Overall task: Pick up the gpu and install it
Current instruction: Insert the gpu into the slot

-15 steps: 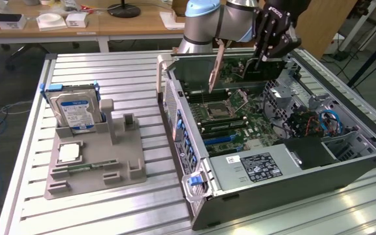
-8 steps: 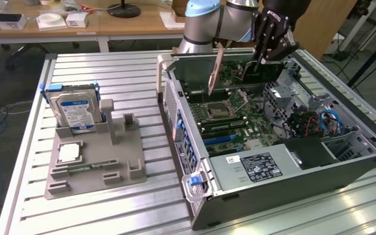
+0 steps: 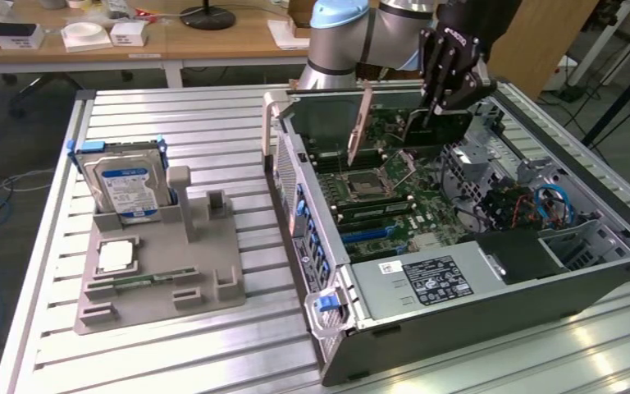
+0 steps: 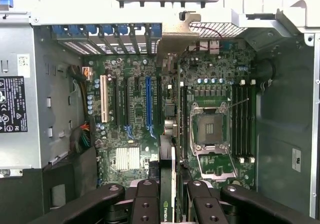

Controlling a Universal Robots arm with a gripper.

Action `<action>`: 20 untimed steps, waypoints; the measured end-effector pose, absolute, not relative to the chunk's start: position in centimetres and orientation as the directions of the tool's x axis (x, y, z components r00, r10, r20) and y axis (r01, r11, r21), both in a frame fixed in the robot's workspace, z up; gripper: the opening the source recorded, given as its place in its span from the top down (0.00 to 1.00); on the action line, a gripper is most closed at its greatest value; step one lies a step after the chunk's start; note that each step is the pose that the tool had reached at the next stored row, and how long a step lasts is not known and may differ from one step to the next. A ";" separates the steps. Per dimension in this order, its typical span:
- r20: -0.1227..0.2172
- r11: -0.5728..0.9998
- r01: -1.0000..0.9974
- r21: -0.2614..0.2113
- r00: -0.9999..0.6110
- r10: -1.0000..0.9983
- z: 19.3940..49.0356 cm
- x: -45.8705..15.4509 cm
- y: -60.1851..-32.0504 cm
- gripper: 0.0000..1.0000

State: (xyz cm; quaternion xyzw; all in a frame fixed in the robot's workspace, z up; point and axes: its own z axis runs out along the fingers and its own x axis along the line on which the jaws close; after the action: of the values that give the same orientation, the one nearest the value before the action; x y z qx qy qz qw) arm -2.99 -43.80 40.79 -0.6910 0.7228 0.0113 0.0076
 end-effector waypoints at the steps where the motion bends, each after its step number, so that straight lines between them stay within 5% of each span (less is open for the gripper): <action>1: -0.027 0.045 -0.999 0.006 -0.045 -0.999 40.7 -3.0 -43.8 0.74; 20: -0.026 0.045 -0.999 0.006 -0.045 -0.999 39.7 -3.0 -43.8 0.74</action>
State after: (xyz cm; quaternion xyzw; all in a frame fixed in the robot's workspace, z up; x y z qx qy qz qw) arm -3.01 -43.81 39.74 -0.6910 0.7227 0.0112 0.0075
